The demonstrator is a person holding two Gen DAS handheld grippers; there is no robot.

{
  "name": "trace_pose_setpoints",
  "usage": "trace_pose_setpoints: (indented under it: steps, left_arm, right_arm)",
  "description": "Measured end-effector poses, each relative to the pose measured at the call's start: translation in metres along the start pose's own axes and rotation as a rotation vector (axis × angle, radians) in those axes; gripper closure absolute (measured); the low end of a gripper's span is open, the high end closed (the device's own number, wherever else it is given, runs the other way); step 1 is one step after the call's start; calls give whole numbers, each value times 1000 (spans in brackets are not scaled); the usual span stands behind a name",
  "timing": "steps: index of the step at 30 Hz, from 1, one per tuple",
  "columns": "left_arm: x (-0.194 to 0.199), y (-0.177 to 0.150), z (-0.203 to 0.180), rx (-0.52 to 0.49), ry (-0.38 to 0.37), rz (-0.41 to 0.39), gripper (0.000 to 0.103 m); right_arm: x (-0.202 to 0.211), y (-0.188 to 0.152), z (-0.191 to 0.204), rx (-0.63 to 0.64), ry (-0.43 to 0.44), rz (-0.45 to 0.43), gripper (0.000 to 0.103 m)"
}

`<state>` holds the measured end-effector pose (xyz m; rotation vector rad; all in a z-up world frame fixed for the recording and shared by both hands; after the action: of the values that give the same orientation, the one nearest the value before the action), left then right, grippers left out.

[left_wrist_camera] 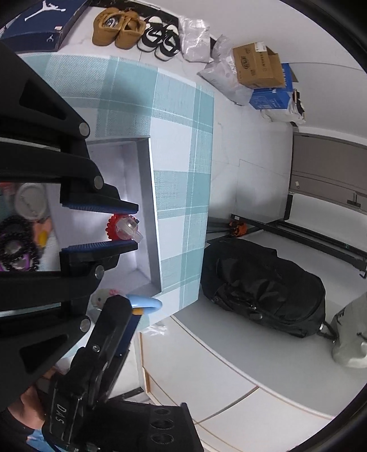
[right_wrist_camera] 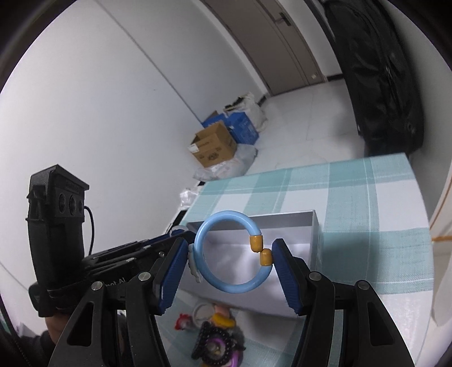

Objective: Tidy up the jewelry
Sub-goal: 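Carry the blue bangle and red trinket with both tools into the silver box, then open both tools to release the items in the box and withdraw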

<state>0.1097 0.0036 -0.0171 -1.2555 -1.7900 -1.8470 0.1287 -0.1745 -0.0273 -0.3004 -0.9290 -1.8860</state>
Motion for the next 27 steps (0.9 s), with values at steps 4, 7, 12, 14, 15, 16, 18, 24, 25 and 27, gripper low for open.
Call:
trace_pose_setpoints:
  steps: [4,7,12,14,15,16,18,24,25,27]
  left_arm:
    - [-8,-1,6,22,-18,18,89]
    - [-12,1,8,23,-31,30,89]
    - [-23,2,7,23,-63,61,89]
    - [-26,3,8,34,-72,70,89]
    - [-27,3,9,36,-75,71,89]
    - [-28,4,9,37,-75,71,89]
    - [-30,4,11,48,-77,78,89]
    - [-33,5,13,67,-87,89,70]
    - [-31,5,13,62,-83,81,65]
    - [-29,4,12,58,-69,75,58]
  right_arm:
    - [-11,5,-2,-12,-5,19,42]
    - [-16,6,-3,-11,-17,22,42]
    - [-22,10,-5,-29,-24,21,42]
    - [-25,10,-7,-36,-35,33,42]
    - [-26,10,-7,-38,-39,36,42]
    - [-28,9,-8,-41,-46,41,42]
    - [-29,10,-9,-46,-51,49,41]
    - [-21,10,-4,-29,-40,29,23]
    - [-17,9,-3,-20,-40,17,23]
    - [-12,10,-1,-10,-30,0,22]
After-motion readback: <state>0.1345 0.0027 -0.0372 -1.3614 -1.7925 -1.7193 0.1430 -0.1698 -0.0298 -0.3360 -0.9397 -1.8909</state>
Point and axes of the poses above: each gripper's, at about its wrist camera, not at the fingertips, and x roughly against the way its jaws point, z to its left, y to its top, the point moved 1 cm from there along -x, roughly the way its jaws point, and after that the axes turned 15 degrees about -x, right-handed, at the moved point
